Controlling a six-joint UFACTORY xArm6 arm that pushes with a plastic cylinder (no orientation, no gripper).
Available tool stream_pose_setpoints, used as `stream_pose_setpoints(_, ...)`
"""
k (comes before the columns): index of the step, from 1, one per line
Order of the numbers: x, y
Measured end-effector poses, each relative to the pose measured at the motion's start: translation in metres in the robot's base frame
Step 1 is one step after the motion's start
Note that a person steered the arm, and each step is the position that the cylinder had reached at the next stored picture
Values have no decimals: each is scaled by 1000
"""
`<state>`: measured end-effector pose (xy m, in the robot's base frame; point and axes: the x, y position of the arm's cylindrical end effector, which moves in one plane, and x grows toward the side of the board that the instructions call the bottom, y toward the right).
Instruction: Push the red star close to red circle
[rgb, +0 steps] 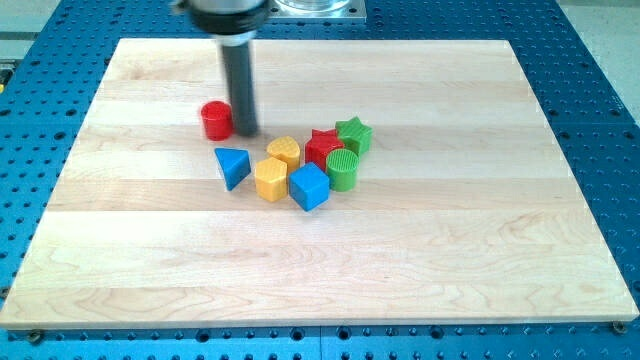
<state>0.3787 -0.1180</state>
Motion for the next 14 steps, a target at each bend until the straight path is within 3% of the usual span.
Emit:
stream_pose_setpoints(2, 1, -49)
stream_pose_setpoints(3, 22, -87)
stream_pose_setpoints(4, 5, -29)
stream_pose_setpoints(6, 1, 230)
stream_pose_setpoints(8, 64, 272)
stream_pose_setpoints(9, 66, 195)
stream_pose_setpoints(11, 36, 201)
stream_pose_setpoints(13, 22, 26)
stream_pose_setpoints(14, 21, -12)
